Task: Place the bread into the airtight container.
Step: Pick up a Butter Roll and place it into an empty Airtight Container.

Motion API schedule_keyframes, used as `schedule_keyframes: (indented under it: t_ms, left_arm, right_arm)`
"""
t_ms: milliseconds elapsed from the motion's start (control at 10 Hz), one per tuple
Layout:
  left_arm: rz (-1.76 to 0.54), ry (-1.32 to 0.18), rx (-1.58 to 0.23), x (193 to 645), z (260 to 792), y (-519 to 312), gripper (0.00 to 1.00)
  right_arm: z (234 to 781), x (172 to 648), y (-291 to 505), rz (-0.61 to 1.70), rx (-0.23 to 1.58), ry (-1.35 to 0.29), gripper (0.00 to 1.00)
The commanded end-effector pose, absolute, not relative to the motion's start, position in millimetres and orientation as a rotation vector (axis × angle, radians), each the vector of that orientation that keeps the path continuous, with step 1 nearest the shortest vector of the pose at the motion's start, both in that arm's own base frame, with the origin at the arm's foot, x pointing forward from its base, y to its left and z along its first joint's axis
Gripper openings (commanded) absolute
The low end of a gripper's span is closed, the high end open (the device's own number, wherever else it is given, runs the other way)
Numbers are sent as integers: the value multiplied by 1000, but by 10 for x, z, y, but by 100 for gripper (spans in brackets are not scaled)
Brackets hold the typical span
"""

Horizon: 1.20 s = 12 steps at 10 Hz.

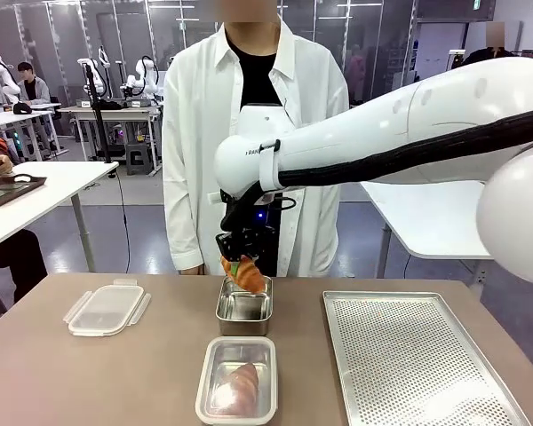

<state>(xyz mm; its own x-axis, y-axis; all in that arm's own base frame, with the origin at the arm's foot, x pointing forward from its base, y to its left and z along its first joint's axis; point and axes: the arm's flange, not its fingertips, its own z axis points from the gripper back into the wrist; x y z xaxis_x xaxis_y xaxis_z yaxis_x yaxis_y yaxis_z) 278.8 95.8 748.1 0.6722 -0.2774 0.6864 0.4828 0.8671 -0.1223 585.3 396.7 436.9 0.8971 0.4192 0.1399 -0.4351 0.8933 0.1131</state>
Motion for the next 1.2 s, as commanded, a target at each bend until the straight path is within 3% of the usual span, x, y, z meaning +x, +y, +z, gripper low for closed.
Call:
schedule_keyframes:
  t_ms: [0,300,700,900,1100]
  left_arm:
    - [-450,-719,-314,2782,7496,957,100]
    - [-450,-719,-314,2782,7496,957,100]
    - [-450,-719,-314,2782,7496,957,100]
    - [-450,-719,-314,2782,7496,957,100]
    - [-450,-719,-314,2782,7496,957,100]
  right_arm:
    - [4236,5854,4035,215,87,-163,36]
    - [3939,6005,3945,137,-2,-164,36]
    - [3710,6116,3852,343,5,-159,36]
    - [3594,6150,3882,321,37,-107,36]
    - [3568,6167,3908,300,70,-87,56]
